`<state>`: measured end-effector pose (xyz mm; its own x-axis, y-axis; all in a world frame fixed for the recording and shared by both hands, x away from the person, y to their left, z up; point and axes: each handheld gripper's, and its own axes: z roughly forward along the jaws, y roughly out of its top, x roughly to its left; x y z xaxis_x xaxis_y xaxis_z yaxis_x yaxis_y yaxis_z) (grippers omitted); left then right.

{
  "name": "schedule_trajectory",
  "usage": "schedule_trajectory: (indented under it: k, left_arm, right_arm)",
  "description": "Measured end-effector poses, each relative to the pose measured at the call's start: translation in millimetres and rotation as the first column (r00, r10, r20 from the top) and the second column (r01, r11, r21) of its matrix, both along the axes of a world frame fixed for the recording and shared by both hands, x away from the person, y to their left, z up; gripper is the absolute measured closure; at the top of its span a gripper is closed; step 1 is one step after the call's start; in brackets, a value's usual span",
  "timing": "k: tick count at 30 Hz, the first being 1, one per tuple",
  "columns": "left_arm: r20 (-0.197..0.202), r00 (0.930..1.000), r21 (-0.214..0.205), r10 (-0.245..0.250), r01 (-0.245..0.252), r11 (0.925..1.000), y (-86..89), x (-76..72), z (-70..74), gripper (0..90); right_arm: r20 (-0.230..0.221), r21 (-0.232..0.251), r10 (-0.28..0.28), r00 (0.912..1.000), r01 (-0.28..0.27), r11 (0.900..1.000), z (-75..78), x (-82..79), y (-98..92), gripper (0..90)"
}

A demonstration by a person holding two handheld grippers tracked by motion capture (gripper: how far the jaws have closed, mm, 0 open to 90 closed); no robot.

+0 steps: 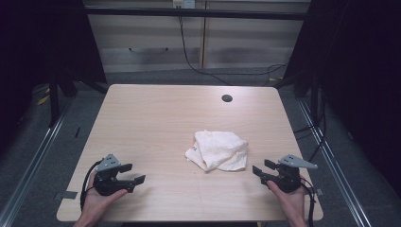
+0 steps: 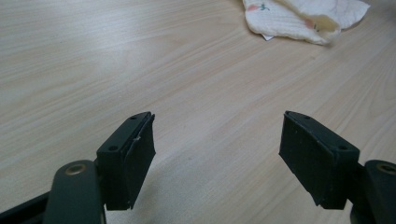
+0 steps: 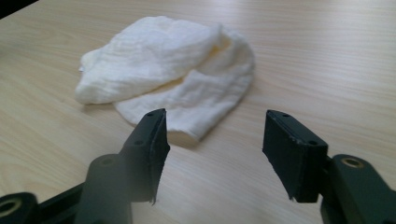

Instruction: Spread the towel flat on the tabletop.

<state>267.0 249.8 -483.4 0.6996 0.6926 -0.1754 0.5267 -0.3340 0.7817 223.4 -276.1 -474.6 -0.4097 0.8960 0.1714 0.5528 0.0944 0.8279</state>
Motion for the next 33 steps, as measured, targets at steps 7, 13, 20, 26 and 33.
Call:
schedule_trajectory:
  k: [7, 13, 20, 26, 33]
  left_arm:
    - [-0.003, 1.0, -0.006, 0.006, -0.006, 1.0, 0.4, 0.9, 0.2, 26.1]
    - [-0.005, 1.0, -0.002, 0.001, -0.001, 1.0, -0.5, 1.3, -0.3, 26.1]
    - [-0.002, 1.0, -0.008, 0.005, -0.005, 1.0, 1.1, 1.5, 0.2, 26.1]
    - [-0.001, 1.0, -0.006, 0.008, -0.008, 1.0, 2.0, 1.5, 0.5, 26.1]
    - [-0.003, 1.0, -0.007, 0.007, -0.007, 1.0, 1.6, 1.8, 0.1, 26.1]
  right_arm:
    - [-0.055, -0.012, 0.105, 0.9929, -0.106, 0.9943, 14.9, 33.2, 32.3, 45.7]
    - [-0.087, -0.016, 0.173, 0.9811, -0.175, 0.9845, 19.0, 66.2, 55.5, 47.3]
    - [-0.096, -0.086, 0.178, 0.9794, -0.186, 0.9788, 18.9, 99.0, 76.9, 51.9]
    - [-0.121, -0.097, 0.194, 0.9735, -0.206, 0.9737, 17.2, 118.2, 77.9, 52.2]
    - [-0.163, -0.101, 0.19, 0.9681, -0.208, 0.9729, 5.3, 128.2, 68.5, 40.0]
